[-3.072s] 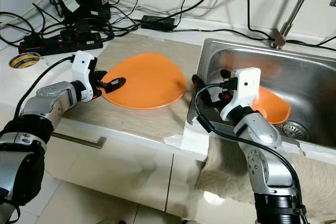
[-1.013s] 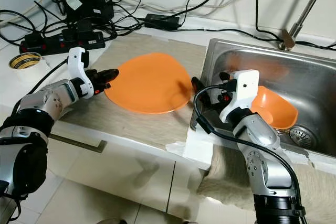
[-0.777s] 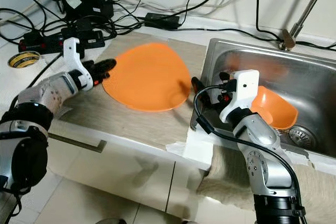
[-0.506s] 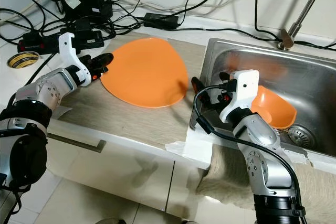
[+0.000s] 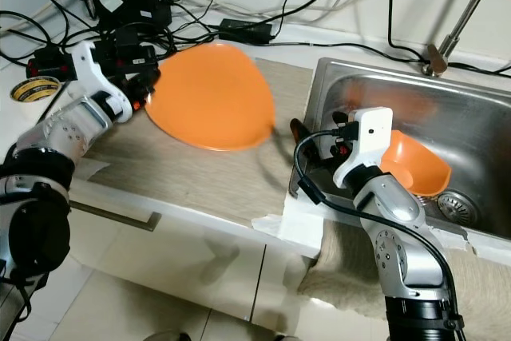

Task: Kitchen organization

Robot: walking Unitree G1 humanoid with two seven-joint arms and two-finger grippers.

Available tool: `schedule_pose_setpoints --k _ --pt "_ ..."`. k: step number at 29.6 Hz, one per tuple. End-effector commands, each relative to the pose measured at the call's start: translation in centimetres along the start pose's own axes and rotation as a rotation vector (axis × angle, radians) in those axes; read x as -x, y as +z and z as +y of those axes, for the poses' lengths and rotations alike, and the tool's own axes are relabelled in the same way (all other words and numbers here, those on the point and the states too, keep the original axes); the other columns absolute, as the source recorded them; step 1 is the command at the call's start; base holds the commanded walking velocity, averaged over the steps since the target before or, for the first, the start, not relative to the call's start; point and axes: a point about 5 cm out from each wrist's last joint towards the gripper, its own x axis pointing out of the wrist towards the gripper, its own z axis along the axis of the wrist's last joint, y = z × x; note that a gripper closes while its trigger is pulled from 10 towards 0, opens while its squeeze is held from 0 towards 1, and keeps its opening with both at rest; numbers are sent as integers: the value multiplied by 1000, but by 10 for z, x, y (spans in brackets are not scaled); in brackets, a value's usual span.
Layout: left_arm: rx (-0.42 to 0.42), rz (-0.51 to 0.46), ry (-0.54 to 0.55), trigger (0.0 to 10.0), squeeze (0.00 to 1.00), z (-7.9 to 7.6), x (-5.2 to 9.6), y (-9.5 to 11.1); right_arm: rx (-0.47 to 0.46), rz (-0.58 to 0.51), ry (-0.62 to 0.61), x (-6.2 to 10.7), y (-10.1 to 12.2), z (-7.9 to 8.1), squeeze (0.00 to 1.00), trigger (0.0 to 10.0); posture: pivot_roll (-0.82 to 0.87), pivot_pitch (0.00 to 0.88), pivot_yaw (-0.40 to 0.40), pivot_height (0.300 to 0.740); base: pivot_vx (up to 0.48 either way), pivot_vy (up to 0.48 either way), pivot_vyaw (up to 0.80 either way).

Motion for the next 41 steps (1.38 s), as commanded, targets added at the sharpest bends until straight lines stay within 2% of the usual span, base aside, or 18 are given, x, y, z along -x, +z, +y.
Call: schedule_pose_setpoints --k 1,8,9,11,15,20,25,27,30,36,41 --pt "-2 -49 -35 0 0 -11 -4 14 -14 8 -2 0 -2 -1 0 10000 -56 0 -7 740 0 0 0" --pt "39 -29 -35 0 0 -12 -6 5 -24 11 -2 0 -4 1 0 10000 -54 0 -3 740 0 0 0" --pt "82 -18 -30 0 0 -12 -6 -1 -38 13 -2 0 -6 2 0 10000 -53 0 -1 740 0 0 0" --pt "94 -17 -27 0 0 -12 -7 -2 -45 13 -2 0 -6 2 0 10000 -53 0 0 740 0 0 0" --pt "169 -51 -33 0 0 -17 -8 6 -99 10 -13 -1 -9 1 0 10000 -48 0 0 740 0 0 0" --pt "181 -81 -58 0 0 -25 -10 16 -114 11 -18 -2 -11 0 0 10000 -45 0 2 740 0 0 0" --pt "192 -70 -68 0 0 -29 -12 12 -180 -7 -32 -3 -12 1 0 10000 -44 0 3 740 0 0 0" --pt "219 -63 -63 0 0 -31 -13 7 -254 -12 -54 -5 -17 0 0 10000 -42 0 2 740 0 0 0" --pt "219 -57 -67 0 0 -33 -13 5 -305 -29 -58 -7 -16 3 0 10000 -41 0 2 740 0 0 0" --pt "230 -51 -62 0 0 -33 -12 2 -384 -63 -46 -13 -9 9 0 10000 -39 0 3 740 0 0 0" --pt "264 -46 -89 0 0 -42 -14 1 -441 -78 -56 -16 -7 8 0 10000 -38 0 3 740 0 0 0"
